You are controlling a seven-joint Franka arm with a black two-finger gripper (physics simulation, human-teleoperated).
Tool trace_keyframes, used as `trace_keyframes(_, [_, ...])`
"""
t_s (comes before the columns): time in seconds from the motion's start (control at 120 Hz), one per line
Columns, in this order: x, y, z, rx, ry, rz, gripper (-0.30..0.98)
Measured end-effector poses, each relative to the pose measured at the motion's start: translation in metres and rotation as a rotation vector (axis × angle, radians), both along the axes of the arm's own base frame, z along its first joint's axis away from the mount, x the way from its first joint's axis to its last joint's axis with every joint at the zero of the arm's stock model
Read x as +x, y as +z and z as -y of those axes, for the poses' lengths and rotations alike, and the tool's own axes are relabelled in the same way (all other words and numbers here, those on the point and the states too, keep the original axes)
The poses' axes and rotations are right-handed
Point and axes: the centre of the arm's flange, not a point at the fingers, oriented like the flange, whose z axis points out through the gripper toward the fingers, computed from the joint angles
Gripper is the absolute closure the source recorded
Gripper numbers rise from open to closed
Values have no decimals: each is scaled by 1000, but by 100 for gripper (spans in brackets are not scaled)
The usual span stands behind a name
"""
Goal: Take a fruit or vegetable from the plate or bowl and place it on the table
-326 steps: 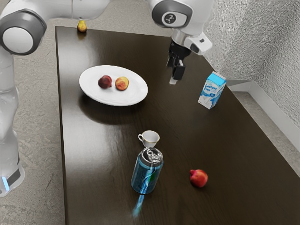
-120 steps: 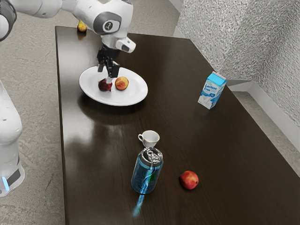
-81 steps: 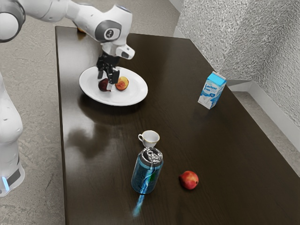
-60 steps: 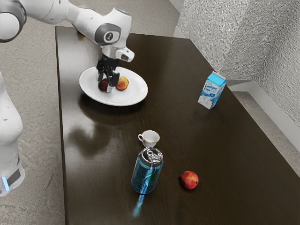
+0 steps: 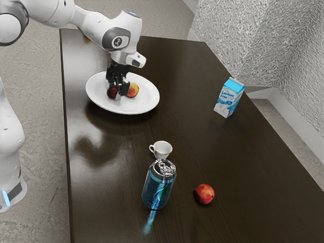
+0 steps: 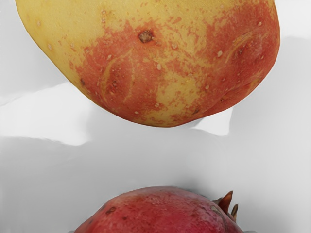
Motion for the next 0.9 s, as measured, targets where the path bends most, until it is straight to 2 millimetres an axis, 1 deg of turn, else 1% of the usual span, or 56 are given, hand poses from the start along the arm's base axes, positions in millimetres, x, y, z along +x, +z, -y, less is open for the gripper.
trace_keyframes(0.05, [-1, 12, 5, 14, -3, 15, 37])
trace_keyframes(0.117, [-6, 49, 25, 52, -31, 58, 37])
trace_keyframes(0.175, [-10, 80, 47, 81, -57, 82, 37])
trace_keyframes(0.242, [-1, 115, 78, 119, -101, 96, 38])
trace_keyframes(0.283, [13, 136, 99, 137, -138, 106, 38])
trace_keyframes(0.333, [36, 157, 122, 142, -181, 109, 39])
trace_keyframes(0.375, [57, 167, 139, 140, -213, 102, 38])
trace_keyframes(0.433, [94, 178, 165, 135, -260, 88, 38])
trace_keyframes(0.492, [124, 172, 190, 123, -300, 57, 38])
trace_keyframes(0.55, [146, 155, 210, 105, -333, 13, 38])
trace_keyframes(0.608, [165, 137, 228, 88, -360, -25, 39])
trace_keyframes(0.642, [173, 129, 232, 79, -364, -41, 39])
trace_keyframes(0.675, [183, 120, 227, 69, -354, -56, 39])
trace_keyframes(0.725, [195, 107, 209, 54, -321, -76, 38])
trace_keyframes(0.8, [205, 89, 188, 37, -283, -102, 39])
trace_keyframes(0.858, [212, 72, 180, 25, -271, -119, 39])
trace_keyframes(0.9, [215, 65, 179, 20, -270, -122, 39])
